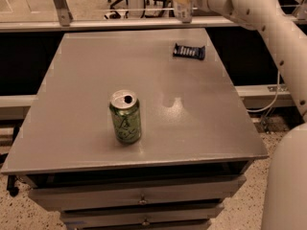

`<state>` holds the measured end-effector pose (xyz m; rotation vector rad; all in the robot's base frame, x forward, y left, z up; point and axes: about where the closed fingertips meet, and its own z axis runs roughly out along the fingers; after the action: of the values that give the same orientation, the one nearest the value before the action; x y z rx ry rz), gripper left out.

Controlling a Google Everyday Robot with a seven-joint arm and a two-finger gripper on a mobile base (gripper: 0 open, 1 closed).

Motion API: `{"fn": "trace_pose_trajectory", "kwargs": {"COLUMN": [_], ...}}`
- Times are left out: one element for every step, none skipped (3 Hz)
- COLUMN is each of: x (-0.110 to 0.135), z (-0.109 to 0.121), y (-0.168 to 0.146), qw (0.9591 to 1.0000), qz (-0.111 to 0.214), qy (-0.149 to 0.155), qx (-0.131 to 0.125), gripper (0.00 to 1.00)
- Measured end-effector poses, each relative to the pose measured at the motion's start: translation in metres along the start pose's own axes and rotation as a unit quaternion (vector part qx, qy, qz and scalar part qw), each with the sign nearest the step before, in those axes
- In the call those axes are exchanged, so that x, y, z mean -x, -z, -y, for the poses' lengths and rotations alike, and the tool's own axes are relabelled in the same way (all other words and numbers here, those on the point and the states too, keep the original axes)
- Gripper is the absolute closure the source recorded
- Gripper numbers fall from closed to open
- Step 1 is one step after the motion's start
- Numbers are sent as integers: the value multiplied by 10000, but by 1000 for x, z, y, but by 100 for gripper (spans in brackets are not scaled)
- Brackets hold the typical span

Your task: Move blue plastic bottle near rxbar blueberry

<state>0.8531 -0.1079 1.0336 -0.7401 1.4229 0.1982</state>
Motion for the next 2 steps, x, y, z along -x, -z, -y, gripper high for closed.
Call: {"fn": "trace_pose_trajectory", "kwargs": {"x": [-36,-57], "z": [5,11], "y": [4,4], "qw": [9990,9977], "qz": [-337,-496], "qy": [-267,-410], "qx": [-129,-216], "gripper": [100,100]}}
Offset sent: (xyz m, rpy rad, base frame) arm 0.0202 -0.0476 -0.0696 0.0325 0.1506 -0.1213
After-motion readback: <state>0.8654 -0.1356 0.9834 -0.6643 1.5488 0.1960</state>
